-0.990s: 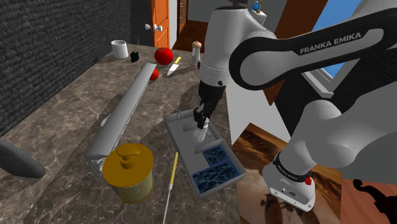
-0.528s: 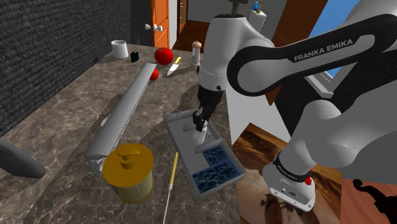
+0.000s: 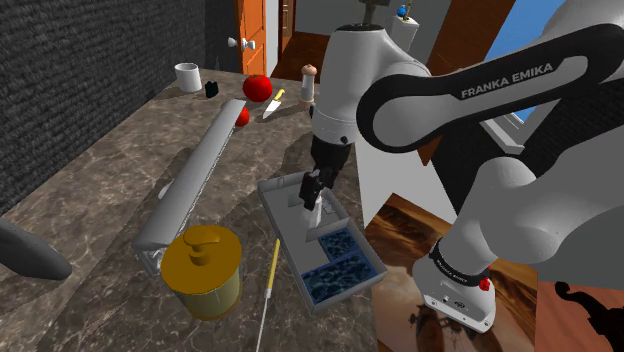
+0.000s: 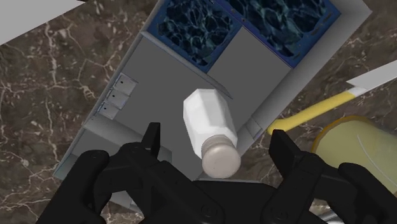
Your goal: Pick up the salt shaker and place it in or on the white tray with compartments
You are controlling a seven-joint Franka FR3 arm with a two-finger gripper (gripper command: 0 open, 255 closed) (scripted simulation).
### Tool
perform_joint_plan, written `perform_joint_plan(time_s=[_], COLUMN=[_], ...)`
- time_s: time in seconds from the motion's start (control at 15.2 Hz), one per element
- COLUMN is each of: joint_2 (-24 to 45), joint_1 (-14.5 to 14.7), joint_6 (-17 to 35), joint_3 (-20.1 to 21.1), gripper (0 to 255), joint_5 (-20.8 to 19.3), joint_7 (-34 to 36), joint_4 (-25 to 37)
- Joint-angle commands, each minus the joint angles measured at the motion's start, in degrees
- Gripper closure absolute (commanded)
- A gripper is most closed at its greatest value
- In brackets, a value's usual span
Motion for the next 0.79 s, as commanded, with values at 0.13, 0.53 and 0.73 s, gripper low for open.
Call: perform_joint_plan(time_s=[0.13,0.53,0.73], joint_2=[-1.8,-3.0,-3.0], joint_1=[-0.2,-0.4,-0.4], joint_6=[-4.5,-8.4,-8.4], joint_3=[-0.7,-1.2,-1.2], gripper=[0,0,0], joint_5=[-0.5,-1.0,-1.0], joint_7=[0.1,0.2,0.2], joint_4=[2.7,5.3,5.3])
